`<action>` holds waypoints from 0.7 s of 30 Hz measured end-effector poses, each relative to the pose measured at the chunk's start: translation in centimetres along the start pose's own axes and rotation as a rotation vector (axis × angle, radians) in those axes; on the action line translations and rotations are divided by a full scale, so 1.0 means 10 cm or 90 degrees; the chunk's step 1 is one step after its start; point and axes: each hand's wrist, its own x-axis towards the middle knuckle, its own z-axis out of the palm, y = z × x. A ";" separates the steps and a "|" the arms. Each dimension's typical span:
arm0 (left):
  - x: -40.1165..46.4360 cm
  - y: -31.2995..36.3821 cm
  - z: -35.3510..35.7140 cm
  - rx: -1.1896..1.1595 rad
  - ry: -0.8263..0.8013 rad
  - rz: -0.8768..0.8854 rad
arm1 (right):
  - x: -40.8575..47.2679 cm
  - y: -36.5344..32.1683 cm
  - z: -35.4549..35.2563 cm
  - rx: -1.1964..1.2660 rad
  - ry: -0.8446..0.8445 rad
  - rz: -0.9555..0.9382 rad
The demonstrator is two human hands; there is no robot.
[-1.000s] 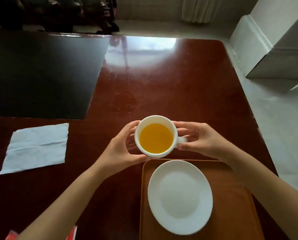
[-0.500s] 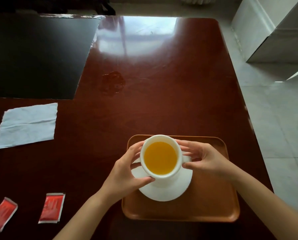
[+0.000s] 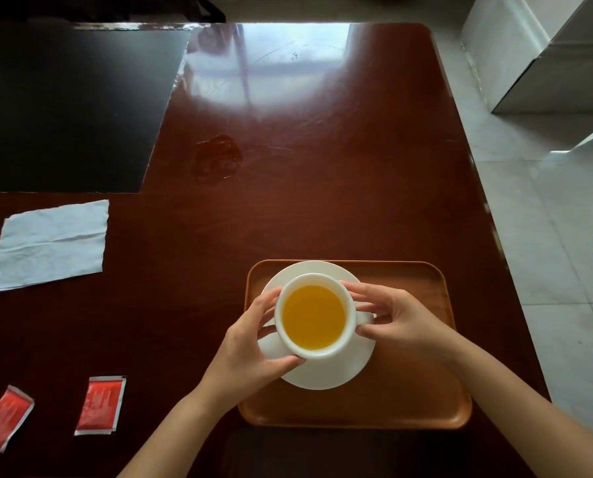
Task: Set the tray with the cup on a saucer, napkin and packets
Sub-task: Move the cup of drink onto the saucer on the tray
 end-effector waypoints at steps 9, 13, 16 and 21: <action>0.04 0.07 -0.13 0.075 -0.042 0.032 | -0.15 -0.08 0.07 -0.236 0.160 -0.095; 0.05 0.13 -0.15 0.086 -0.041 0.054 | -0.16 -0.11 0.09 -0.264 0.171 -0.105; 0.03 0.13 -0.13 0.084 -0.030 0.051 | -0.16 -0.13 0.10 -0.290 0.181 -0.123; -0.03 0.09 -0.09 0.087 -0.016 0.043 | -0.18 -0.13 0.10 -0.335 0.175 -0.158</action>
